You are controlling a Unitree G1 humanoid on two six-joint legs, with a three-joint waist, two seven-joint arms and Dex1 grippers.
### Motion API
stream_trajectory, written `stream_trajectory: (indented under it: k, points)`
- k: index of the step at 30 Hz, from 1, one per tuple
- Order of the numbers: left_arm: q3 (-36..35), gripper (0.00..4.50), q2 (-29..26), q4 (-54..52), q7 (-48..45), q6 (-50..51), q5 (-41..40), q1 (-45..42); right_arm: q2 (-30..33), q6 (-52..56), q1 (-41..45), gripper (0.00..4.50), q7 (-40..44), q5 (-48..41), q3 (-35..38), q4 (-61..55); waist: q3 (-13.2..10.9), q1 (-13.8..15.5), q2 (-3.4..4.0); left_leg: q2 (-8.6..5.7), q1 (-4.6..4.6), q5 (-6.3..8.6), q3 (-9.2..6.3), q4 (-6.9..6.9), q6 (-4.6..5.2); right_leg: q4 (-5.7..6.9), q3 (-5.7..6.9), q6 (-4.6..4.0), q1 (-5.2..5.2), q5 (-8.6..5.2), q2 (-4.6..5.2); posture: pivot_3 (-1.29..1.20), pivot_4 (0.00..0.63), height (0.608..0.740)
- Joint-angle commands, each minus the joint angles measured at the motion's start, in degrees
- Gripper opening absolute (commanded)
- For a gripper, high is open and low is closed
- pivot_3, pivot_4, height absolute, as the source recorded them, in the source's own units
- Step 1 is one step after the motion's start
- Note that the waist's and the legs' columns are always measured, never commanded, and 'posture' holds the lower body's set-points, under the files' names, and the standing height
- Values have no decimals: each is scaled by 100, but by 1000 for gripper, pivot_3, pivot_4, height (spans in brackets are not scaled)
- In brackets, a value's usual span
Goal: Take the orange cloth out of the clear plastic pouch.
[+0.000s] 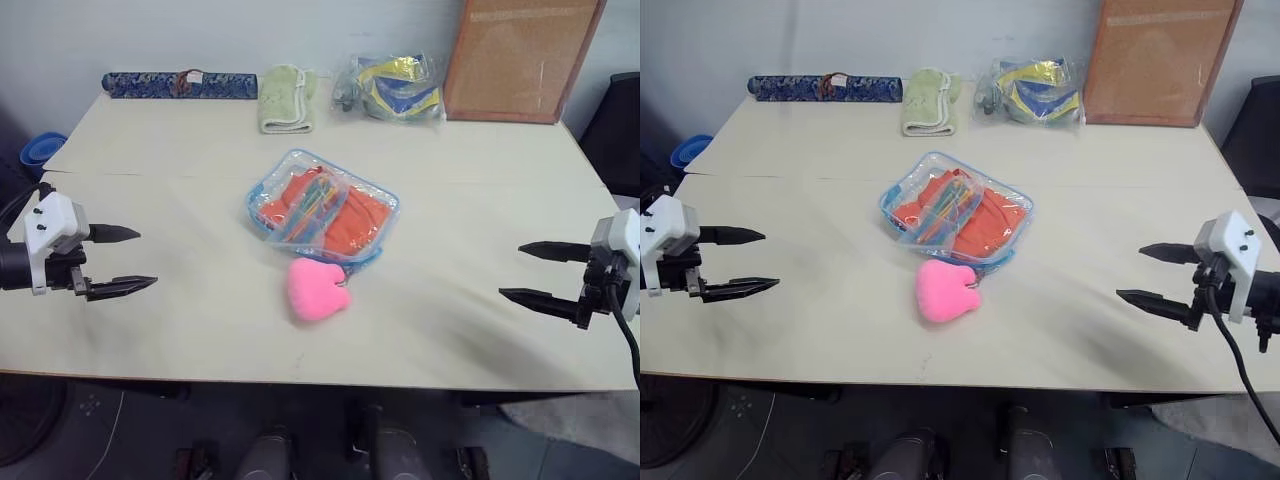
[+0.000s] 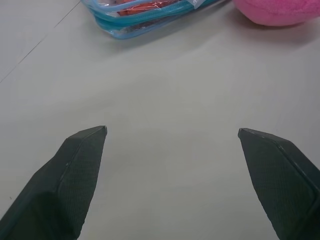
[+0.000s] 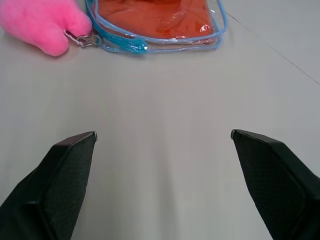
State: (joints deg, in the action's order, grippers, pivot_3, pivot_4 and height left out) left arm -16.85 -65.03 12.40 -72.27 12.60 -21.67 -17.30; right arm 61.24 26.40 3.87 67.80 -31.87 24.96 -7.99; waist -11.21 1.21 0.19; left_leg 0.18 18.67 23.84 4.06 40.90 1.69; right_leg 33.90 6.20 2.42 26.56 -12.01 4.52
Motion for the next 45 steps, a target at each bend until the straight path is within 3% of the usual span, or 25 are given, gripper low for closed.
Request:
stream_trajectory:
  k: [1,30,36,40,45]
  points:
    - [-66,4477,9,-47,-2,-63,5,-11,44,0,25,4500,-64,-11,108,-261,0,0,0,0,-1,-1,0,0,-2,1,0,0,0,0,0,0,150,740]
    - [46,4477,208,-91,160,120,-19,-207,-69,37,111,4500,-483,103,25,-435,0,1,0,-2,-3,-3,5,5,-5,17,-4,0,-1,0,-2,0,150,740]
    - [204,4477,453,-738,259,677,-392,-504,-80,54,247,4500,-546,76,-2,-526,0,6,0,-3,-4,-3,7,9,-5,20,-6,0,-2,0,-2,0,150,740]
    - [785,4477,921,-1352,471,836,-312,-1159,-214,276,540,4500,-775,-209,-134,-1096,0,31,0,-6,-4,-5,3,14,-7,41,-4,2,-6,1,-1,0,150,740]
    - [2062,4477,1760,-1129,832,480,692,-2460,-472,646,948,4500,-1265,-490,-496,-1824,0,26,-1,-15,-5,-11,7,22,-13,49,-10,8,-10,5,-6,0,150,740]
